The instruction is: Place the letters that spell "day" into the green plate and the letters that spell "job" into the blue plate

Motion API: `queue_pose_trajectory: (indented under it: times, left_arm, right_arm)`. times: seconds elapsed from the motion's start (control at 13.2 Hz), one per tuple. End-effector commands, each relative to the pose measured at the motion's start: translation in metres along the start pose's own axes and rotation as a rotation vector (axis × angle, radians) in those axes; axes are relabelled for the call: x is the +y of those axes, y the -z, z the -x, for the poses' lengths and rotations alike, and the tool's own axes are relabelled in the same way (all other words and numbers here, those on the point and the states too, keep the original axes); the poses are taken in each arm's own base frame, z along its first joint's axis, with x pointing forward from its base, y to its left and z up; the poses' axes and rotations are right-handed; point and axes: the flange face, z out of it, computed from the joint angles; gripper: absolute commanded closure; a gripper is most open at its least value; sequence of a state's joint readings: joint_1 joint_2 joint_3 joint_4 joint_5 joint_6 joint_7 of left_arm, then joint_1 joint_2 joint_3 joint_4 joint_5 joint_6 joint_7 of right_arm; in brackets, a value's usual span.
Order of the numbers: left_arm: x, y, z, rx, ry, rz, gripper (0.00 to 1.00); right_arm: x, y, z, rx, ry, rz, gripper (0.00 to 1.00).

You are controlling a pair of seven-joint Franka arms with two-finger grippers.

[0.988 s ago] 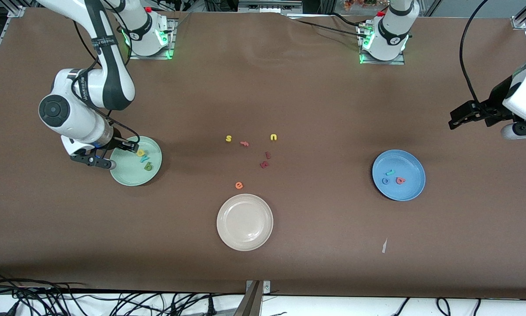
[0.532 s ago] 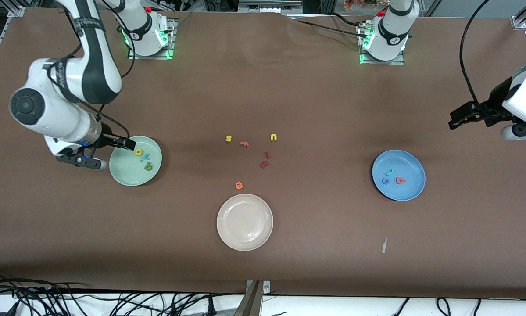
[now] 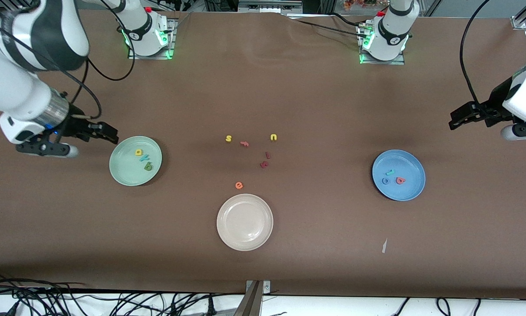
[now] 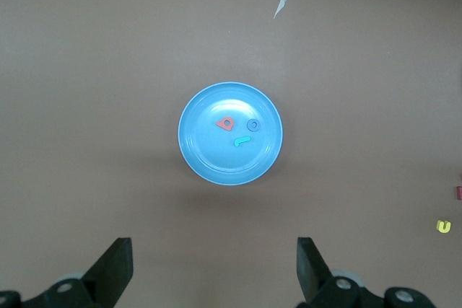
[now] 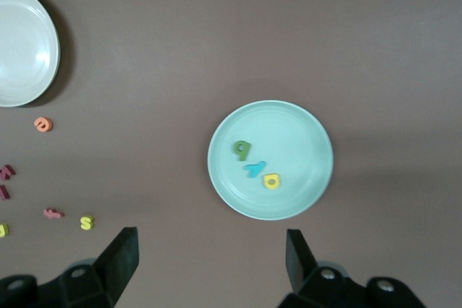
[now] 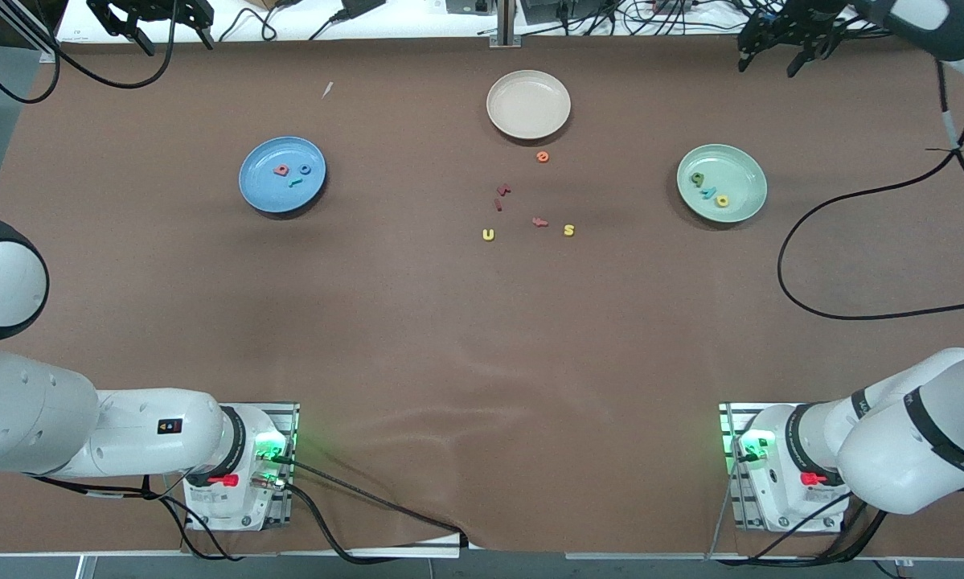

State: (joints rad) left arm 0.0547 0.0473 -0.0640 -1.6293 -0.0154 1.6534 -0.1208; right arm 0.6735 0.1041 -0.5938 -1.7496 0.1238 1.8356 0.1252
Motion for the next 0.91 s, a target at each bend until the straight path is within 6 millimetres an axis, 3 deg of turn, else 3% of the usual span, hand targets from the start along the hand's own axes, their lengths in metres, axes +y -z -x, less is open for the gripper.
queue_pose_trajectory:
  times: [0.0,0.15,0.68,0.84]
  left_arm:
    - [-0.003,0.002,0.002,0.013,-0.023,-0.007,0.00]
    - [-0.003,0.001,0.002,0.012,-0.023,-0.007,0.00]
    - [-0.003,0.001,0.002,0.010,-0.023,-0.007,0.00]
    - [-0.003,0.000,0.001,0.010,-0.025,-0.007,0.00]
  right_arm:
    - [0.007,0.031,0.014,-0.008,0.032,0.014,0.09]
    - [0.003,0.044,0.013,0.009,0.047,0.016,0.06]
    - [-0.007,0.053,0.010,0.030,0.056,0.034,0.01]
    - [-0.024,0.051,0.010,0.029,0.084,0.037,0.01]
